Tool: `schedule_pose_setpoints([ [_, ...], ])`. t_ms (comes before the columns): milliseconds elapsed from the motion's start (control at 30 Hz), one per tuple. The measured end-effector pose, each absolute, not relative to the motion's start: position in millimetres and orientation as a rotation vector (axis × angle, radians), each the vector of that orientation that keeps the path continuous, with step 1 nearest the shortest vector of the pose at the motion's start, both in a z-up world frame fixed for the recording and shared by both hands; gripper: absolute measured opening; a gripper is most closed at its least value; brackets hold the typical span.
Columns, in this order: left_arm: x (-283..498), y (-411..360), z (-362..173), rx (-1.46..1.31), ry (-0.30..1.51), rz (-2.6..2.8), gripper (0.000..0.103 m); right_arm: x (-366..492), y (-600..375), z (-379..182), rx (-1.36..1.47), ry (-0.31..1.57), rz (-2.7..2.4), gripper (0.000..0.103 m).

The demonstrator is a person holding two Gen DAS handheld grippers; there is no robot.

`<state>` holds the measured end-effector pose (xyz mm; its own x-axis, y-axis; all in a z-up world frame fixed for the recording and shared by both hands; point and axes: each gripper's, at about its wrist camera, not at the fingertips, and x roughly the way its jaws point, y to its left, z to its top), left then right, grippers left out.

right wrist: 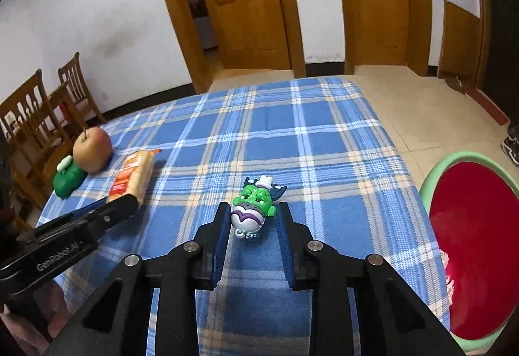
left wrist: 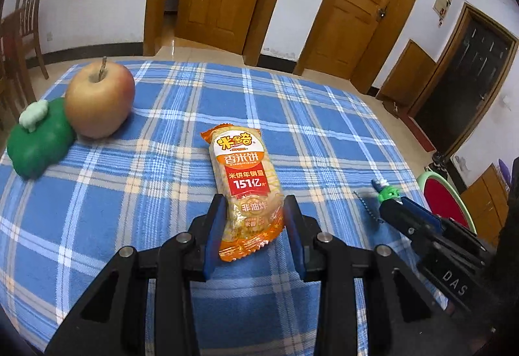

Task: Collect trash
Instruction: 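Carry the orange snack bag and green toy over the red bin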

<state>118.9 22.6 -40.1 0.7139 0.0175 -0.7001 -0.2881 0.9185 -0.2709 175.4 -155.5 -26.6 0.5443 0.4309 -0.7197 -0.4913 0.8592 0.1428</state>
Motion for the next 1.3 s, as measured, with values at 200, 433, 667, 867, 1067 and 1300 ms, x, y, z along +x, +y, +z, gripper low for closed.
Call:
schedule_pose_setpoints([
  [200,118,6,-32,-0.296,0.733,0.158,0.036,168,-159,-24,-0.060,0.817,0.589,0.028],
  [433,121,-32,-26,-0.151,0.744,0.127,0.036,167,-189,-24,0.067,0.833,0.679,0.028],
  [667,120,-84,-20,-0.130,0.709,0.056,0.036,165,-233,-8,0.101,0.783,0.628,0.028],
  [867,133,-132,-11,-0.142,0.696,-0.037,0.036,164,-288,2,0.050,0.719,0.521,0.028],
  [1067,151,-174,-2,-0.085,0.679,-0.101,0.036,173,-330,3,0.093,0.716,0.465,0.028],
  [1300,170,-210,3,-0.021,0.652,-0.183,0.036,178,-354,10,0.135,0.679,0.392,0.028],
])
